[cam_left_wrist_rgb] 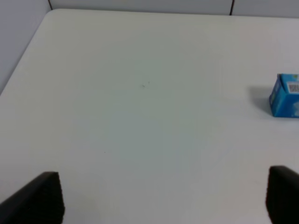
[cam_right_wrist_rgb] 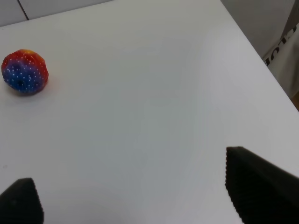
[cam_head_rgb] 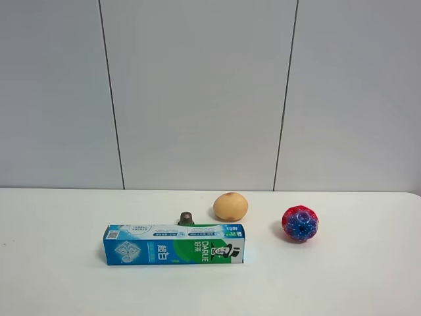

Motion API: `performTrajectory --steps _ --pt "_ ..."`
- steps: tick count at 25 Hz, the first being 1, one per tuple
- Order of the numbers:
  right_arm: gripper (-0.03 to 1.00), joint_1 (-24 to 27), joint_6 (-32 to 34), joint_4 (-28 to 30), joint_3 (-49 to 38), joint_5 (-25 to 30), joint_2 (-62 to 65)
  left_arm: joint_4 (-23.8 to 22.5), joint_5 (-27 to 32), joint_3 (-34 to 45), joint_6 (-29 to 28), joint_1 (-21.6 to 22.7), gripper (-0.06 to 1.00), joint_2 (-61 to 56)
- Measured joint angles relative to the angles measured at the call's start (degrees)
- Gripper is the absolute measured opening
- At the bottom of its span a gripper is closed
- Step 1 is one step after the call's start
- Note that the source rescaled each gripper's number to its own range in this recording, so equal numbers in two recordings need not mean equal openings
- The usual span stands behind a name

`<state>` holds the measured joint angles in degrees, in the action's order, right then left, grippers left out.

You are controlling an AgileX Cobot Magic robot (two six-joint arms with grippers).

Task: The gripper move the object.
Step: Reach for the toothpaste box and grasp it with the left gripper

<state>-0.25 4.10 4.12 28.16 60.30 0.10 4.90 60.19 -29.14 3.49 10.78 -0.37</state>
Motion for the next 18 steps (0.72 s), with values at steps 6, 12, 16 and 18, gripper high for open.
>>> performTrajectory --steps 6,12,16,18 --pt "1.0 0.0 0.0 0.0 0.0 0.0 0.0 0.0 0.0 0.0 0.0 0.0 1.0 0.0" --pt "1.0 0.0 0.0 0.0 0.0 0.0 0.0 0.0 0.0 0.0 0.0 0.0 1.0 0.0" --pt "1.0 0.0 0.0 0.0 0.0 0.0 0.0 0.0 0.0 0.0 0.0 0.0 1.0 0.0" --pt "1.0 0.0 0.0 0.0 0.0 0.0 0.0 0.0 0.0 0.0 0.1 0.0 1.0 0.0"
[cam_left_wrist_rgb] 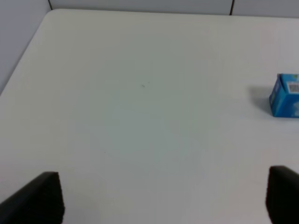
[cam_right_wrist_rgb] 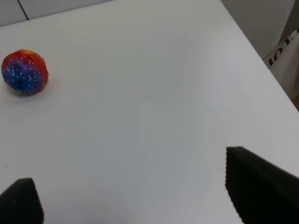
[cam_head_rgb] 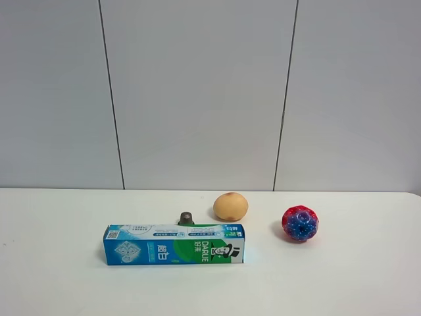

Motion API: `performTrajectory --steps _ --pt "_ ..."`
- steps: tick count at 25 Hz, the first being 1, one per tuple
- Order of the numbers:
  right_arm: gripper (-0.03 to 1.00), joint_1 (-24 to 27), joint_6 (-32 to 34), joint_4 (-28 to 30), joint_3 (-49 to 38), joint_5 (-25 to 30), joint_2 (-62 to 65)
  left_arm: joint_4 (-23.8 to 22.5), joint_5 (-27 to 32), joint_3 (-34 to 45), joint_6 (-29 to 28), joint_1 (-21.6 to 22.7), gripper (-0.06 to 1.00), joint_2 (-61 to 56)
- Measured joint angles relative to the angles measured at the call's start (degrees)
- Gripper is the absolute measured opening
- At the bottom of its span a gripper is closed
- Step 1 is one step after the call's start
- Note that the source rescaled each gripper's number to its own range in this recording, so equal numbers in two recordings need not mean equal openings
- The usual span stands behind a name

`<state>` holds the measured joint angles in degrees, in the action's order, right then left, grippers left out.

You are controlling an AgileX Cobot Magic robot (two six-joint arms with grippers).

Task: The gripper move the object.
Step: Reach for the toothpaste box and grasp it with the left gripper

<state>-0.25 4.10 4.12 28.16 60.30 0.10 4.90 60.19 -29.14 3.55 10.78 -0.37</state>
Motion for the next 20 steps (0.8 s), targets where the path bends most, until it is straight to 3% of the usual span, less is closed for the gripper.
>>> performTrajectory --steps 3,8,17,20 --pt "1.0 0.0 0.0 0.0 0.0 0.0 0.0 1.1 -0.7 -1.4 3.3 0.0 1.0 0.0" --pt "1.0 0.0 0.0 0.0 0.0 0.1 0.0 10.6 -3.7 -10.0 16.9 0.0 1.0 6.8" --pt "1.0 0.0 0.0 0.0 0.0 0.1 0.0 30.4 -3.4 -26.9 52.9 0.0 1.0 33.2" --pt "1.0 0.0 0.0 0.0 0.0 0.1 0.0 38.3 -3.5 -30.8 62.1 0.0 1.0 42.0"
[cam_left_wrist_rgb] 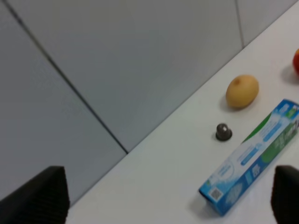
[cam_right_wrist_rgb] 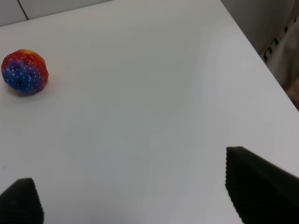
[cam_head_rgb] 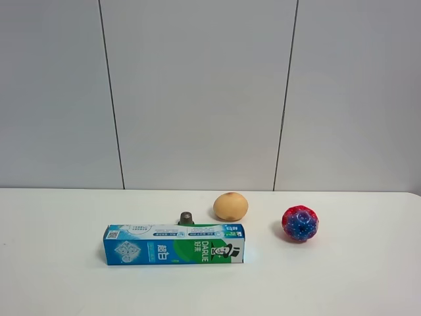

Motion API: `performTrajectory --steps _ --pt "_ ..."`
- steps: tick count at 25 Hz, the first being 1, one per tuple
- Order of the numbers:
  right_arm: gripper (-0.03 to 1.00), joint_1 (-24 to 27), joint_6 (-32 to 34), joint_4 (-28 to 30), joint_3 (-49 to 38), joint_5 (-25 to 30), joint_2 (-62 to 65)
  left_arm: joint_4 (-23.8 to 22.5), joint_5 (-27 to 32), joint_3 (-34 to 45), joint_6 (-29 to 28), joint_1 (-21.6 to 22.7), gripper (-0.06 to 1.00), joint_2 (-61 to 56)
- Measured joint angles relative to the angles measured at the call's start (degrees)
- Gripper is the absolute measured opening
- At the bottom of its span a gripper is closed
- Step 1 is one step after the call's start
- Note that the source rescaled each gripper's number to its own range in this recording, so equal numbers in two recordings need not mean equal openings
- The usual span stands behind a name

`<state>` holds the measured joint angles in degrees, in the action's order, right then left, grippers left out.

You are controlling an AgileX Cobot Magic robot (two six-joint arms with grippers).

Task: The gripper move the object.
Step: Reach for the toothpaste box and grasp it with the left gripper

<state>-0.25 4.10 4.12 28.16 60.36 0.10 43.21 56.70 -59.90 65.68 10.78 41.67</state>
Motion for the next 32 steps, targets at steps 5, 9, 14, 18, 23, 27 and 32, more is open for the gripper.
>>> performTrajectory --steps 5,9,14,18,23,27,32 --pt "1.0 0.0 0.0 0.0 0.0 0.0 0.0 1.8 0.0 -6.8 7.1 -3.2 1.0 14.1" --pt "1.0 0.0 0.0 0.0 0.0 0.0 0.0 -8.0 -0.7 -12.1 6.3 -13.0 1.0 24.9" --pt "1.0 0.0 0.0 0.0 0.0 0.0 0.0 -17.2 -3.1 -15.9 0.9 -27.1 1.0 36.7" --pt "1.0 0.0 0.0 0.0 0.0 0.0 0.0 -23.2 -4.4 -18.0 -1.7 -35.4 1.0 47.2" --pt "1.0 0.0 0.0 0.0 0.0 0.0 0.0 -27.5 -7.7 -18.5 -2.4 -40.5 1.0 57.2" --pt "1.0 0.0 0.0 0.0 0.0 0.0 0.0 -28.6 -11.1 -18.5 -2.4 -41.4 1.0 63.2" --pt "1.0 0.0 0.0 0.0 0.0 0.0 0.0 -28.7 -15.8 -18.5 -2.4 -41.4 1.0 67.6"
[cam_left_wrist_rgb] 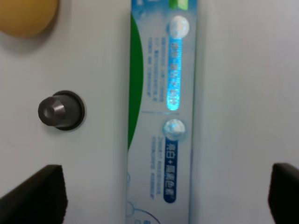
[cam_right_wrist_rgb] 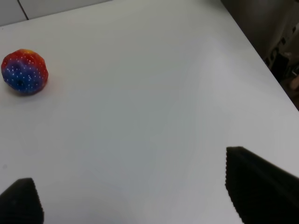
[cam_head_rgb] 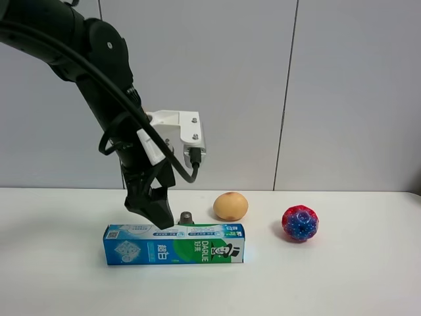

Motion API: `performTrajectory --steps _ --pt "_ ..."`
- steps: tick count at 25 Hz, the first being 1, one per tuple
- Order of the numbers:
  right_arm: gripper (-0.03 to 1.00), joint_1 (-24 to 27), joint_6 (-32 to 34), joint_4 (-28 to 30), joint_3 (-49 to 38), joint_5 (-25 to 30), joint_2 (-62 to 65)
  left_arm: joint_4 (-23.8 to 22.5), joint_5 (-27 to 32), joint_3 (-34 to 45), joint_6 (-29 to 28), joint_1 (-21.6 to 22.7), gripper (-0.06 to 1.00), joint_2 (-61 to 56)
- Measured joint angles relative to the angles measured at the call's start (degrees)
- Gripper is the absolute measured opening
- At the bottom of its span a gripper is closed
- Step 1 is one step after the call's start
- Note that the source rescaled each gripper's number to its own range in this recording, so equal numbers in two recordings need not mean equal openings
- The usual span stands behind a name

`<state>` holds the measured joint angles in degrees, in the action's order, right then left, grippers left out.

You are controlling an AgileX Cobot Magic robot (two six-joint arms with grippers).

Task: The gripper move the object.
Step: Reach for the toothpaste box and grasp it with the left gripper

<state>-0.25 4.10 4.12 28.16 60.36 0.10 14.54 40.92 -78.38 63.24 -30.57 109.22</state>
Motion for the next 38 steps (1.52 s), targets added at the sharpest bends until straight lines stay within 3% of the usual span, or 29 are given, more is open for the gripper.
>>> performTrajectory --steps 3,14,32,34,38 --pt "1.0 0.0 0.0 0.0 0.0 0.0 0.0 -0.1 -3.4 0.0 0.2 0.0 1.0 3.5" --pt "1.0 0.0 0.0 0.0 0.0 0.0 0.0 -0.2 -7.6 0.0 1.7 0.0 1.0 10.2" --pt "1.0 0.0 0.0 0.0 0.0 0.0 0.0 -0.2 -8.6 -0.1 1.7 0.0 0.98 14.4" --pt "1.0 0.0 0.0 0.0 0.0 0.0 0.0 -0.2 -8.7 -0.1 1.7 0.0 0.87 14.4" --pt "1.0 0.0 0.0 0.0 0.0 0.0 0.0 -0.2 -9.1 -0.1 1.7 0.0 0.31 14.4"
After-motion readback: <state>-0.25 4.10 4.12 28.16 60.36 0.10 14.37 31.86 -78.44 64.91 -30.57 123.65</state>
